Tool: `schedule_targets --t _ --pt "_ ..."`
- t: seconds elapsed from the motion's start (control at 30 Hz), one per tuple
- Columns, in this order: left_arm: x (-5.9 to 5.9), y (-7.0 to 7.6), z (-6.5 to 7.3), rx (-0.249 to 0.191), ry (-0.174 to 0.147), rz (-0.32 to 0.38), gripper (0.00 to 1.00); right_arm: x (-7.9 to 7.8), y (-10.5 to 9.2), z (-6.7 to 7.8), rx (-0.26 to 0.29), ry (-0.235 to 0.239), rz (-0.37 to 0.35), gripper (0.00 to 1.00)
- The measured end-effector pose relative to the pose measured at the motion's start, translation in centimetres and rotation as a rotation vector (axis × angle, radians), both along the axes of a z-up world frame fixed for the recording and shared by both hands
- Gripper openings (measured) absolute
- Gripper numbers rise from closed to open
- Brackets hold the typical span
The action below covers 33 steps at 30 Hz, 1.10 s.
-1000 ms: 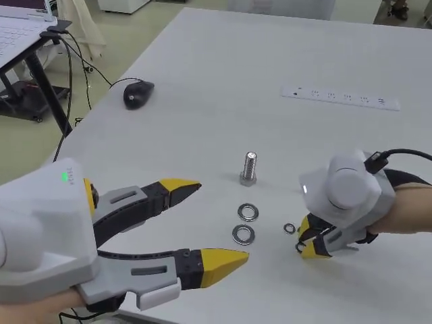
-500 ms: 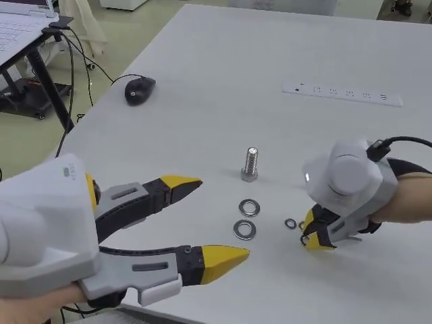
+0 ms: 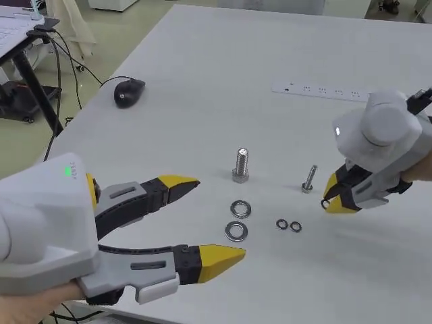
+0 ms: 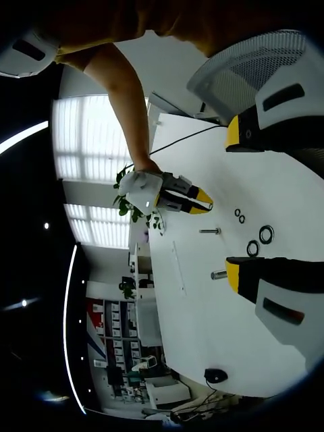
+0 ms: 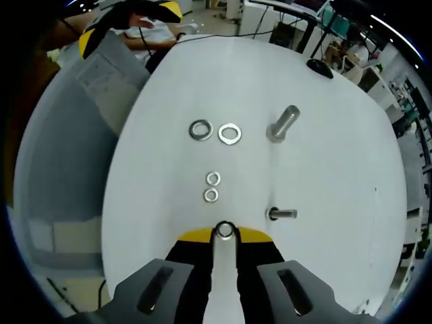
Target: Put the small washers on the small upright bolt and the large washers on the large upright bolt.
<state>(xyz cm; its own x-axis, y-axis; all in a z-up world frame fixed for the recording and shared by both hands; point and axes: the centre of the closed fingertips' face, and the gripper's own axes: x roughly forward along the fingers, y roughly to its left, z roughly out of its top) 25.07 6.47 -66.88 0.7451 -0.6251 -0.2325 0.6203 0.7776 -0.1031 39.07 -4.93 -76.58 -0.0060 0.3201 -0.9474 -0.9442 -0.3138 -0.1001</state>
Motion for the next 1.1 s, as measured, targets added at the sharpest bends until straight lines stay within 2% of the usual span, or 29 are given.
schedule_targets --t 0.3,0.47,0.73,1.1 --pt "0.3 -0.3 -0.2 -0.006 0.005 -0.011 0.62 2.7 0.7 2.2 0.01 -0.047 -0.014 0.12" --pt "0.4 -0.1 -0.3 -0.006 0.009 -0.006 0.62 3.8 1.8 2.7 0.014 -0.064 -0.003 0.12" --pt "0.8 0.7 -0.4 -0.003 0.017 0.01 0.62 4.5 3.3 1.9 0.002 -0.053 0.02 0.12" --pt "1.3 0.8 -0.8 -0.009 0.027 0.019 0.62 4.9 3.5 0.8 -0.013 -0.041 0.034 0.12"
